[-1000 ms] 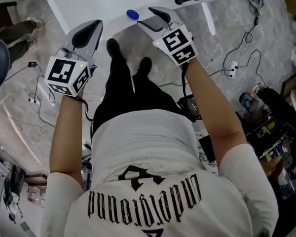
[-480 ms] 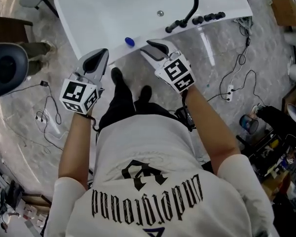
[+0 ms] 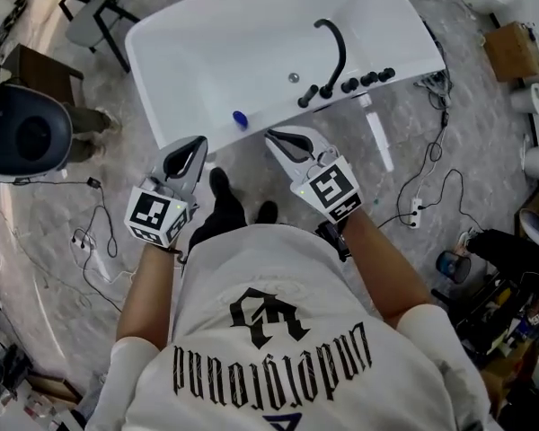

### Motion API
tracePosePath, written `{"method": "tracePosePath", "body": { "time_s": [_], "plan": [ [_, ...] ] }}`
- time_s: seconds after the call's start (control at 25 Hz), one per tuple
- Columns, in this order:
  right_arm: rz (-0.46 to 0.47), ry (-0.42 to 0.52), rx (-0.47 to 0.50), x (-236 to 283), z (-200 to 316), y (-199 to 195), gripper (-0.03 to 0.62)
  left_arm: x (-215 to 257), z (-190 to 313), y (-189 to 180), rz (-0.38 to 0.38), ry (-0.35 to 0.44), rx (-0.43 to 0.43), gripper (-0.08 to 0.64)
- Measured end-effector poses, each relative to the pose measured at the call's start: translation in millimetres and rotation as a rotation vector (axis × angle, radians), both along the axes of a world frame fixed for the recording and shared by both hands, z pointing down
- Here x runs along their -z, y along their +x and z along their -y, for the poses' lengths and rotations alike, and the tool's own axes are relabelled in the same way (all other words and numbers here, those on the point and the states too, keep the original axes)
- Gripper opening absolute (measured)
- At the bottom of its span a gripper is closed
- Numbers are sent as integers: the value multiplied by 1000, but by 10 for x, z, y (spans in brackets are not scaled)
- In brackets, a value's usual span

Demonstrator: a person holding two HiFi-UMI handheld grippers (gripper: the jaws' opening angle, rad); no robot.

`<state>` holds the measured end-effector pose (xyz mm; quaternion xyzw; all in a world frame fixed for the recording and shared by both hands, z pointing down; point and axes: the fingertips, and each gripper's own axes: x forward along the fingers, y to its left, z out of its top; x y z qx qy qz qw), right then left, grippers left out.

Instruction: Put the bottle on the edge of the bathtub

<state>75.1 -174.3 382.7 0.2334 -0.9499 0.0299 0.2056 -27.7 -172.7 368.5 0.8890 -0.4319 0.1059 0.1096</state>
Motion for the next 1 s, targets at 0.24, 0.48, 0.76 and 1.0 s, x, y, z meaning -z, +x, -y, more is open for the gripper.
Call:
{"method": "tracePosePath", "body": {
  "time_s": [0.24, 0.48, 0.76, 1.0],
  "plan": [
    [55, 49, -17, 438, -185, 137, 2, 348, -204, -1, -14, 52, 20, 8],
    [71, 72, -23, 593, -251, 282, 2, 492, -321, -82, -14, 84, 66, 8],
    [93, 61, -11, 643, -349, 358, 2, 680, -651, -195, -7, 88, 116, 8],
    [94, 70, 16, 734, -548, 220, 2, 811, -951, -417, 4, 67, 141, 8]
  ]
}}
